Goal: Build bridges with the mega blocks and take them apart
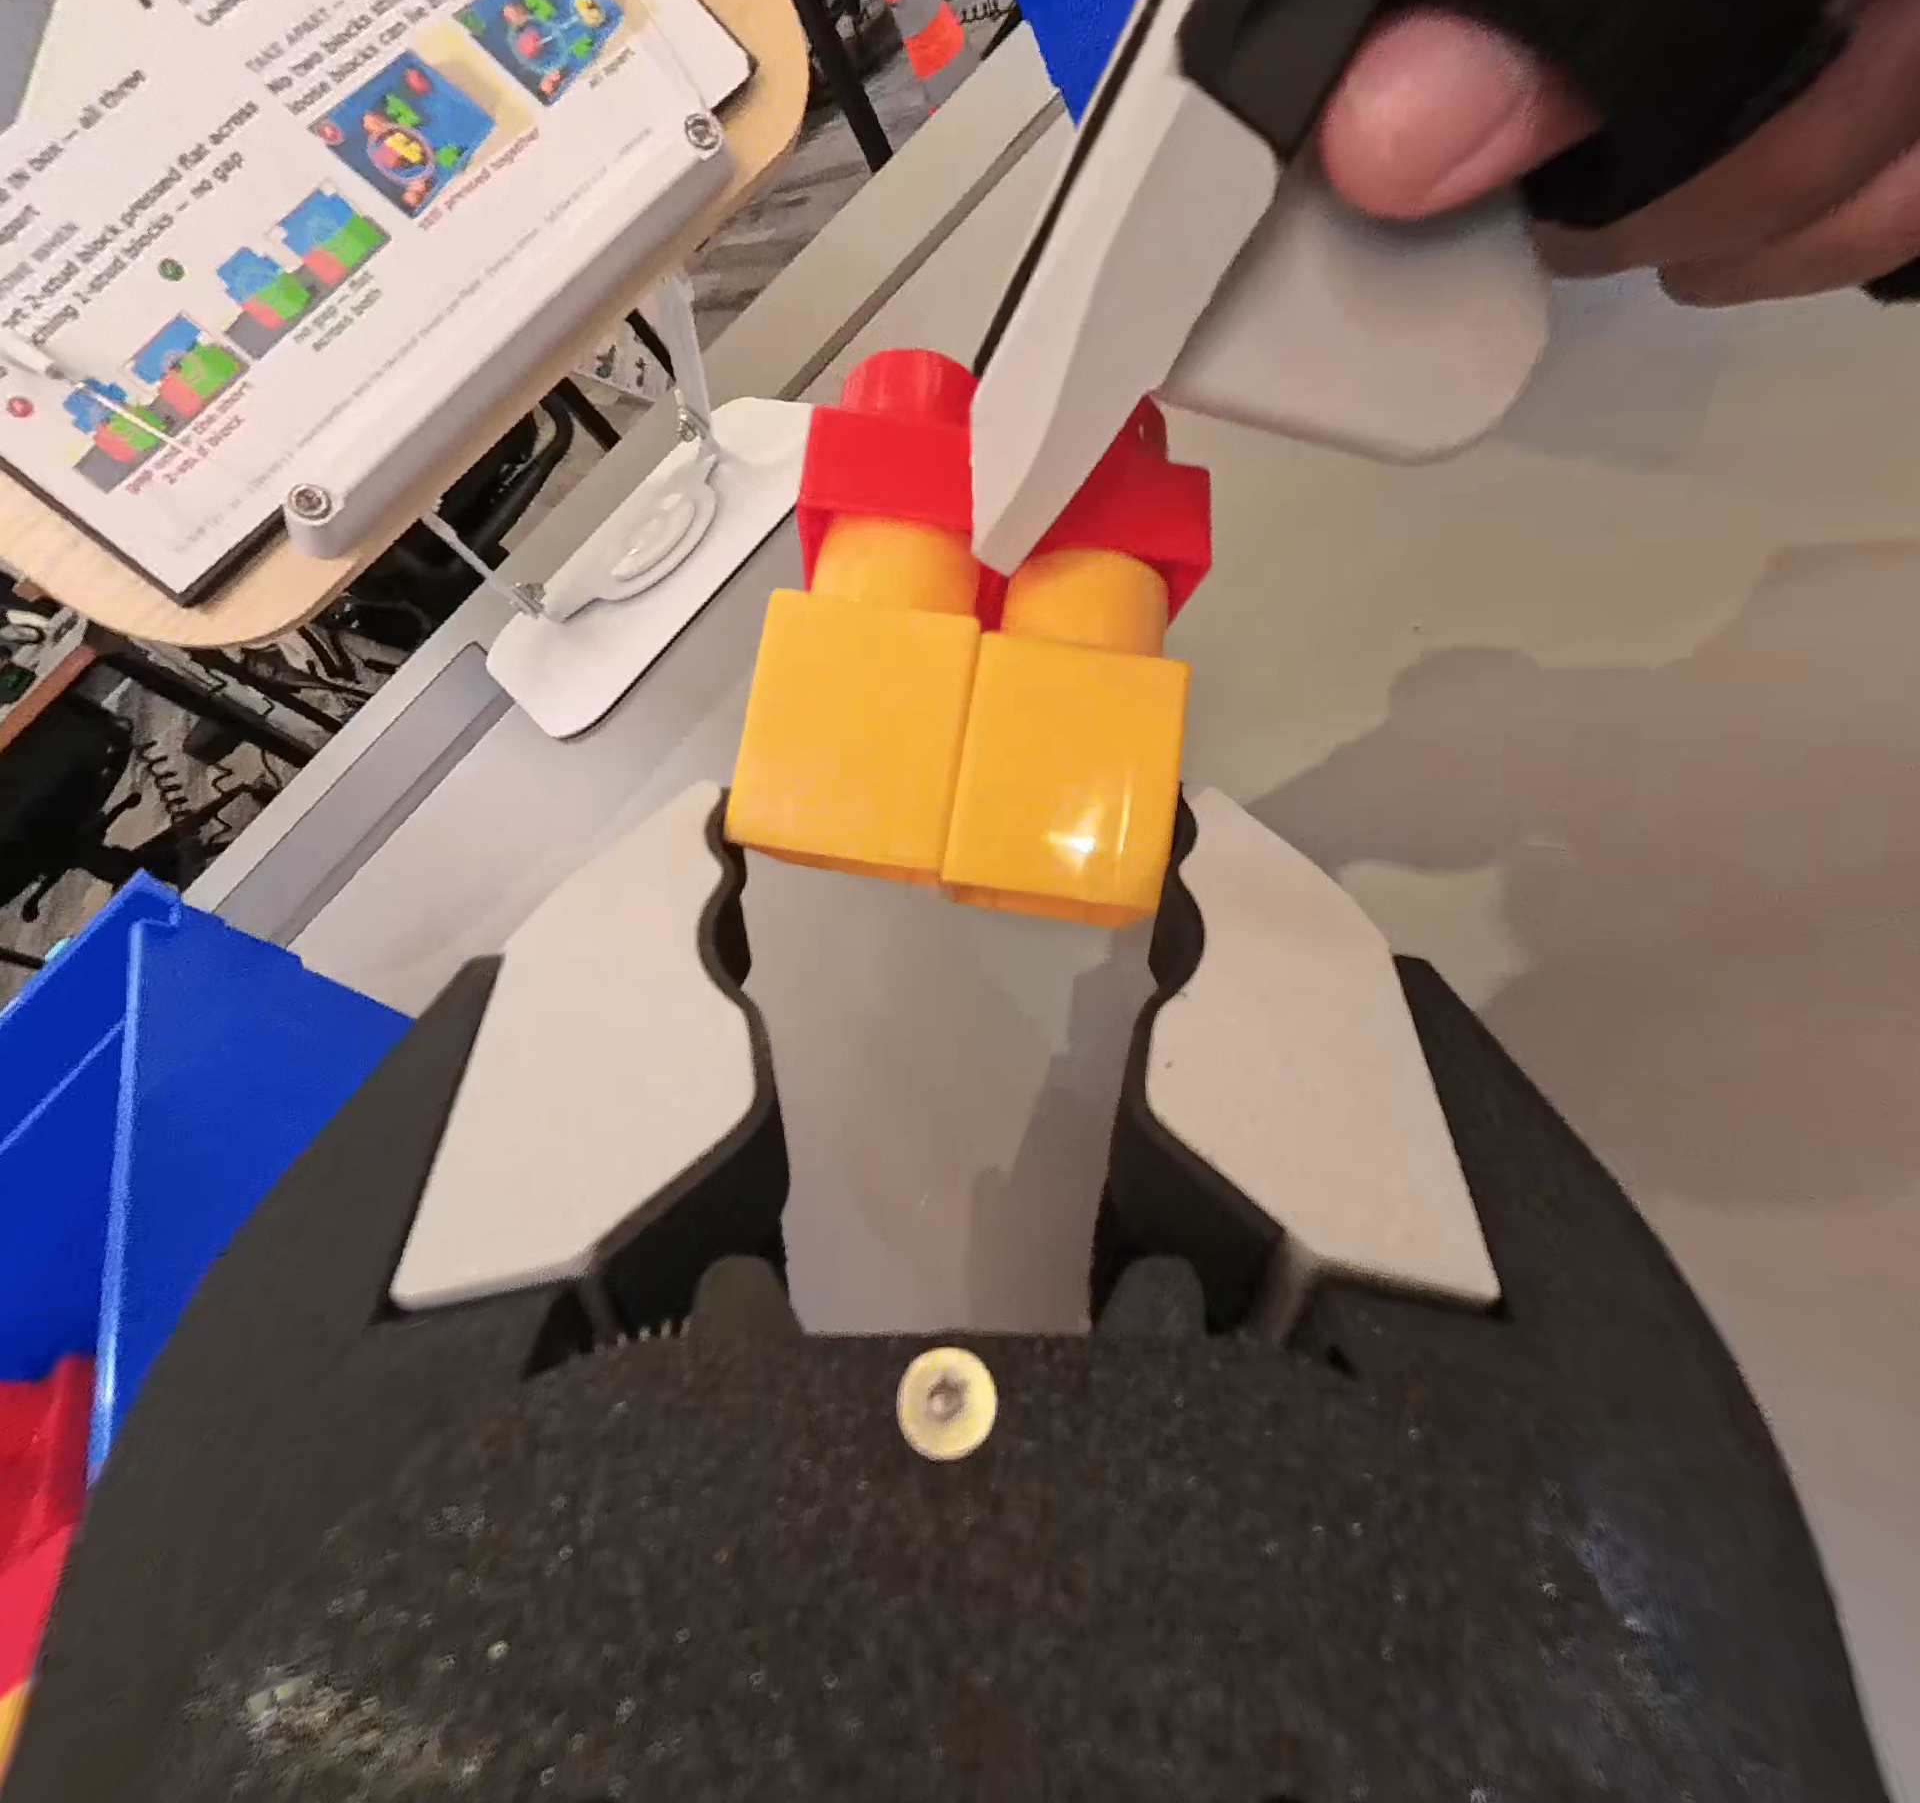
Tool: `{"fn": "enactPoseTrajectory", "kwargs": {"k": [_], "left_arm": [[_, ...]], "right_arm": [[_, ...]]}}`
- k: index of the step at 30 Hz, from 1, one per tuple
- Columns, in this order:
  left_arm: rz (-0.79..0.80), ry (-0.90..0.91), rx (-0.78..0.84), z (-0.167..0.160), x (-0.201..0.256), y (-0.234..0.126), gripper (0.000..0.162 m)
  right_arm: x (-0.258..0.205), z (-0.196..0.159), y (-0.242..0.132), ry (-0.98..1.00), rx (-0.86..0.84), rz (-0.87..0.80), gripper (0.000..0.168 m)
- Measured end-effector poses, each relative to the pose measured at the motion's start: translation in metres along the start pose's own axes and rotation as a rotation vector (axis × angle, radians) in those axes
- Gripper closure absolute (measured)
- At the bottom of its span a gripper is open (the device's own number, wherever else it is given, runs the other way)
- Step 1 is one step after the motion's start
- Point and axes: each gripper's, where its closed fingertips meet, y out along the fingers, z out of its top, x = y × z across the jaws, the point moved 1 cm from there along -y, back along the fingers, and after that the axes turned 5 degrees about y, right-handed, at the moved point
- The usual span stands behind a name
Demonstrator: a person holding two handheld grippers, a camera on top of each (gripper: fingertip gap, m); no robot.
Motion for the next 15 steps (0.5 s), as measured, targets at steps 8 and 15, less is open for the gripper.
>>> {"fn": "enactPoseTrajectory", "kwargs": {"k": [8,15], "left_arm": [[-0.045,0.073,-0.006,0.001,0.009,0.013,0.086],[-0.038,0.071,-0.082,-0.007,0.013,0.023,0.087]], "right_arm": [[0.010,-0.012,-0.004,0.025,-0.017,-0.091,0.126],[0.017,-0.018,0.001,0.004,-0.022,-0.199,0.127]]}}
